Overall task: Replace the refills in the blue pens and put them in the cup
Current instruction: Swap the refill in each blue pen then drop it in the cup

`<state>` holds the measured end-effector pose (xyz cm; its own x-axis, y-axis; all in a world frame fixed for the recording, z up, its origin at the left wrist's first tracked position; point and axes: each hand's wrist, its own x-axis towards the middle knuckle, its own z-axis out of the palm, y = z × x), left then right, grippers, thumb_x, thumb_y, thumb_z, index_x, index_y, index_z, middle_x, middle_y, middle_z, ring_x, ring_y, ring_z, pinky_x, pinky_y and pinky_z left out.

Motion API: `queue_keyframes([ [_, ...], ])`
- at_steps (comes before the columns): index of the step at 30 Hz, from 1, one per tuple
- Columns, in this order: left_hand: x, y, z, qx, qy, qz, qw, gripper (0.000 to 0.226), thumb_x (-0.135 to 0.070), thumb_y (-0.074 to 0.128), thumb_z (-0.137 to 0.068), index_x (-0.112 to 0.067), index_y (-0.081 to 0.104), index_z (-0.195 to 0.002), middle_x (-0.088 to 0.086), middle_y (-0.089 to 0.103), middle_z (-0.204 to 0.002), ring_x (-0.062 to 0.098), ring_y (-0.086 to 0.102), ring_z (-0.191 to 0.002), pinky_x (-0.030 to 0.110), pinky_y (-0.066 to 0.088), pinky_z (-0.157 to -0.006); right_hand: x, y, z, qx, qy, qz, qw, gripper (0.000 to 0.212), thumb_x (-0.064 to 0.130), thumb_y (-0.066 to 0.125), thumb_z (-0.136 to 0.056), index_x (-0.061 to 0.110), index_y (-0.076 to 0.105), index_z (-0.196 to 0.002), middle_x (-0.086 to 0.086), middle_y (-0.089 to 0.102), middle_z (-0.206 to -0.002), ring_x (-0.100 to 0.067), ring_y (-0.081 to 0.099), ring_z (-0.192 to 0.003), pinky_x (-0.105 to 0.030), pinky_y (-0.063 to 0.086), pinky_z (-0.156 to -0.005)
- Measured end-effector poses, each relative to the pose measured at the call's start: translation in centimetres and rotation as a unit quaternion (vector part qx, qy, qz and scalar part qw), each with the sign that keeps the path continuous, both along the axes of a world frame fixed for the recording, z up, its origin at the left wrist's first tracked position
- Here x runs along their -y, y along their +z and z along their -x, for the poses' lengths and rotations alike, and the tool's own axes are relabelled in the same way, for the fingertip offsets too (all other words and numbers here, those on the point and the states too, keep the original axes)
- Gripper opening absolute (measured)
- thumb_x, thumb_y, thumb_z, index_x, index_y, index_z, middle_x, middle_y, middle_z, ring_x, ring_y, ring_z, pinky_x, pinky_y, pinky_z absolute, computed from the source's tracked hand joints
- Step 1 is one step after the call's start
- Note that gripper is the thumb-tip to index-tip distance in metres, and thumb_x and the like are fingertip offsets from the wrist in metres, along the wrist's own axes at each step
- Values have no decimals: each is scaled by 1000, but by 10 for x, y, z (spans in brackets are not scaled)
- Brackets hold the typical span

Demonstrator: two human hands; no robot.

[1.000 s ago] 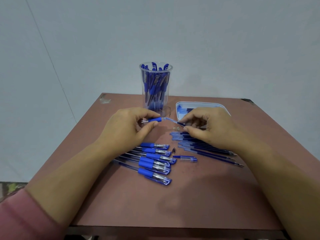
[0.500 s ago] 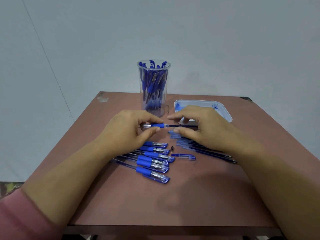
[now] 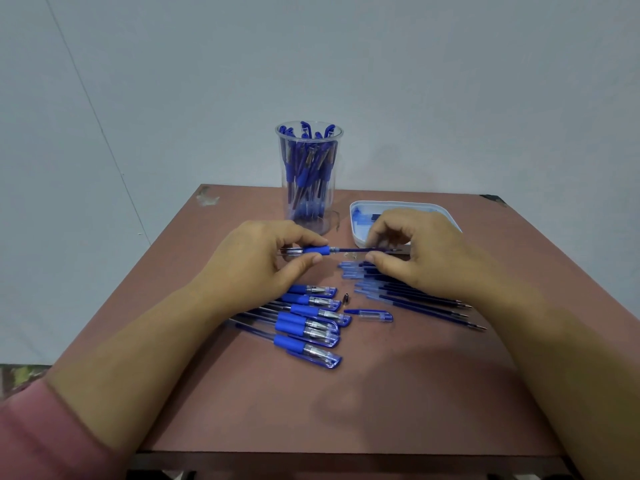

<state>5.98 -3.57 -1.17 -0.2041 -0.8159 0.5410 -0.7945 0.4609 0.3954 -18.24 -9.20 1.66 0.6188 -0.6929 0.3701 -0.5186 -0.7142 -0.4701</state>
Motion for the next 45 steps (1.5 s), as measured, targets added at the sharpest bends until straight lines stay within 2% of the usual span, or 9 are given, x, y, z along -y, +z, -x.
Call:
queue_keyframes([
  [6, 1, -1, 0, -3, -5, -8, 1000, 27, -47, 62, -85, -36, 72, -107, -23, 69, -92, 8, 66, -70, 37, 54, -70, -7, -1, -8, 7, 29, -25, 999, 22, 23, 72, -85, 32, 67, -104, 14, 64, -93, 0, 59, -89, -9, 46, -77],
  [11, 0, -1, 1, -11, -4, -6, 1000, 26, -47, 62, -85, -36, 72, -107, -23, 69, -91, 8, 66, -68, 35, 54, -70, -5, -1, -4, 12, -9, -40, 999, 16, 18, 69, -86, 32, 62, -88, 11, 64, -82, -5, 59, -78, -18, 50, -70],
  [14, 1, -1, 2, -8, -12, -10, 1000, 27, -47, 62, -86, -35, 72, -107, -22, 69, -92, 8, 66, -70, 36, 55, -70, -8, -4, -14, 12, 10, -32, 999, 7, 21, 68, -88, 27, 69, -94, 12, 64, -87, -5, 60, -81, -18, 50, -73],
  [19, 1, -1, 0, -11, -9, -8, 1000, 26, -46, 62, -86, -36, 72, -108, -21, 69, -92, 9, 66, -71, 37, 55, -71, -8, -5, -14, -4, 13, -27, 1000, 21, 23, 67, -89, 31, 69, -109, 14, 62, -92, -5, 60, -86, -18, 49, -77],
  [24, 2, -2, 0, -5, -6, -10, 1000, 26, -47, 62, -85, -36, 71, -107, -23, 69, -93, 7, 67, -72, 37, 56, -71, -11, 2, -5, -16, 7, -78, 997, 22, 22, 74, -82, 29, 69, -102, 12, 62, -83, 2, 58, -78, -5, 42, -69],
  [29, 3, -2, -3, -2, 0, -11, 1000, 27, -48, 61, -85, -36, 72, -108, -21, 70, -94, 7, 67, -75, 36, 56, -72, -14, 2, -7, -56, -32, -70, 995, 43, 48, 79, -71, 37, 62, -109, 15, 58, -85, 10, 52, -79, -5, 39, -67],
  [34, 1, 0, -2, -14, 8, -4, 1000, 26, -48, 62, -85, -37, 72, -105, -20, 70, -92, 7, 67, -74, 36, 56, -72, -15, -1, -10, -92, -2, -72, 993, 23, 46, 77, -74, 38, 65, -92, 16, 59, -85, 5, 53, -79, -13, 40, -66],
  [40, 1, 0, -2, -16, 7, -4, 1000, 25, -48, 62, -84, -37, 72, -104, -21, 70, -93, 7, 67, -73, 37, 56, -72, -11, -10, -18, -150, 50, -60, 986, 17, 43, 74, -79, 34, 75, -94, 17, 56, -83, 2, 53, -81, -12, 38, -66],
  [45, 1, 1, -2, -14, 7, -1, 1000, 25, -47, 62, -85, -36, 72, -105, -20, 71, -93, 6, 66, -76, 36, 56, -73, -6, -4, -8, 6, 13, -100, 995, 9, 23, 74, -83, 31, 70, -82, 16, 63, -66, 0, 54, -61, -13, 45, -60],
])
